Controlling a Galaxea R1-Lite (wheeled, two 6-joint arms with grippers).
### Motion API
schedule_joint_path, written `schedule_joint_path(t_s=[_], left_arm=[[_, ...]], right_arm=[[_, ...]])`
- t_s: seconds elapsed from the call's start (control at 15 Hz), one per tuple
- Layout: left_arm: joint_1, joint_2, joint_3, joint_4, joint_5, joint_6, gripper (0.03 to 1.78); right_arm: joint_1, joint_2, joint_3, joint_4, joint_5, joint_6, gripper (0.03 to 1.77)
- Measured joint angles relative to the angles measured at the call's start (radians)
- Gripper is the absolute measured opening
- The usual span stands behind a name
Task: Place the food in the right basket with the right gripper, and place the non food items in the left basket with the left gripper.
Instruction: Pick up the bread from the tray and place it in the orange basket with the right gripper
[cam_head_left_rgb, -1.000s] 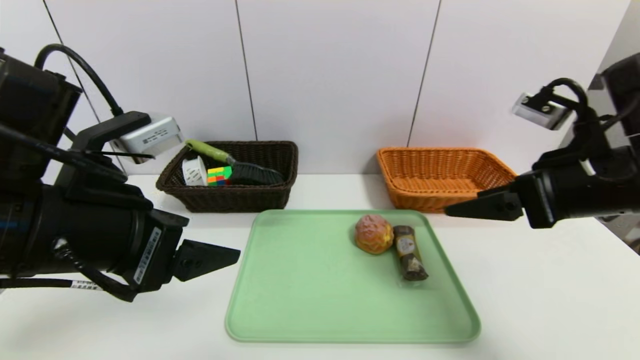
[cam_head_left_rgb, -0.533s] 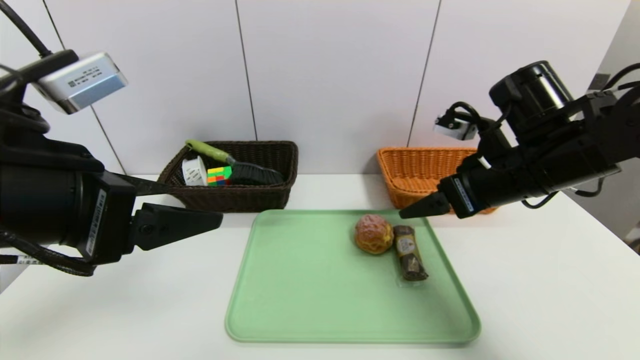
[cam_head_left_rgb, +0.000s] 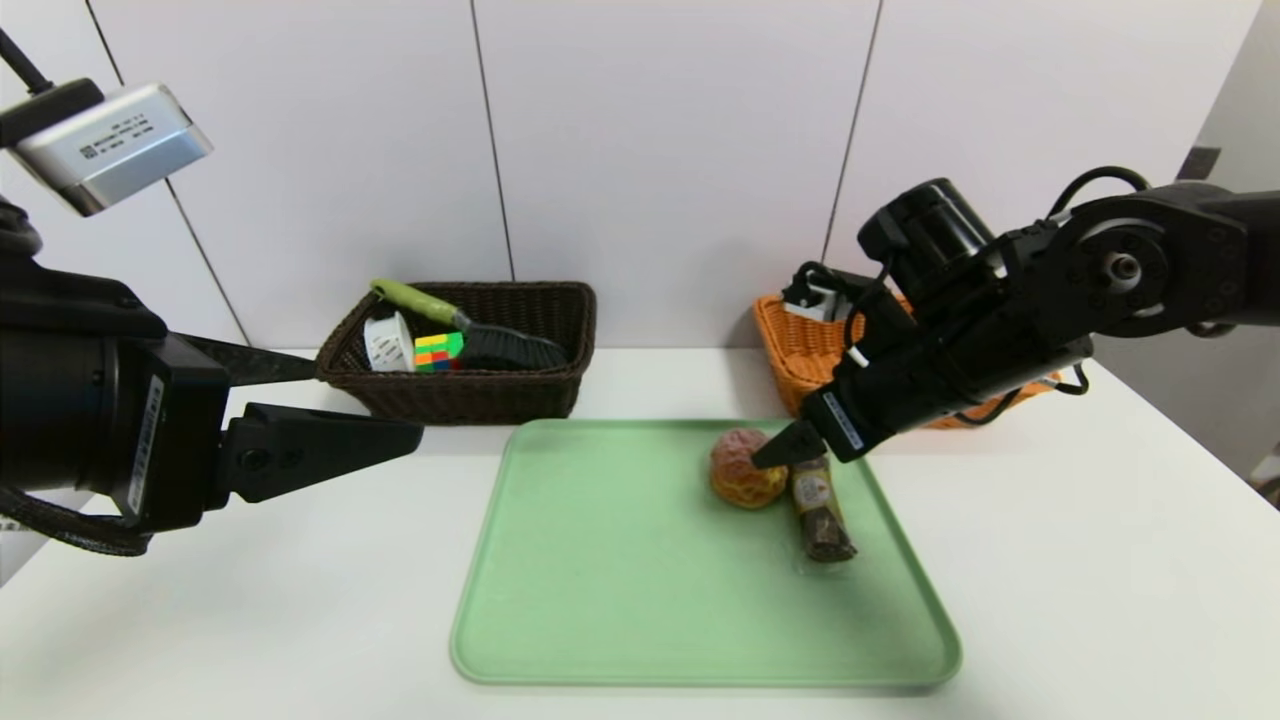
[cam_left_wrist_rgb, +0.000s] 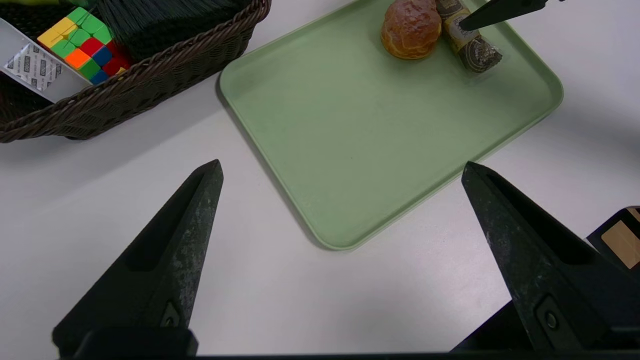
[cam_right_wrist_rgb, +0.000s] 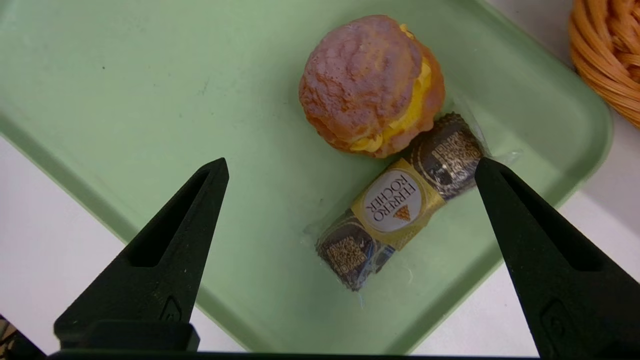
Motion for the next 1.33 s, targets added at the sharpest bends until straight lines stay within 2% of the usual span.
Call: schedule_joint_path(t_s=[0.53,0.6,0.93,1.07,1.2,1.33], left_arm=[[0.000,0.000,0.009,-0.007,-0.002,-0.005,1.69],[0.000,0.000,0.010,-0.008,-0.003,-0.005,1.69],[0.000,0.000,0.012,-0.008,-0.002,-0.007,1.69],[0.000,-0.002,0.013,-0.008,-0.002,-0.006,1.69],[0.000,-0.003,0.016,-0.008,-0.002,-0.007,1.69],[0.000,-0.004,0.016,-0.009,-0.002,-0.007,1.69]], right_arm=[[0.028,0.079,-0.017,-0.012,-0.106,-0.109,1.70],[0.036,0.085,-0.017,-0.013,-0.120,-0.113,1.70],[0.073,0.114,-0.013,-0.064,-0.131,-0.114,1.70],[0.084,0.132,-0.011,-0.106,-0.170,-0.113,1.70],[0.087,0.150,-0.008,-0.114,-0.188,-0.113,1.70],[0.087,0.165,-0.007,-0.116,-0.190,-0.113,1.36]])
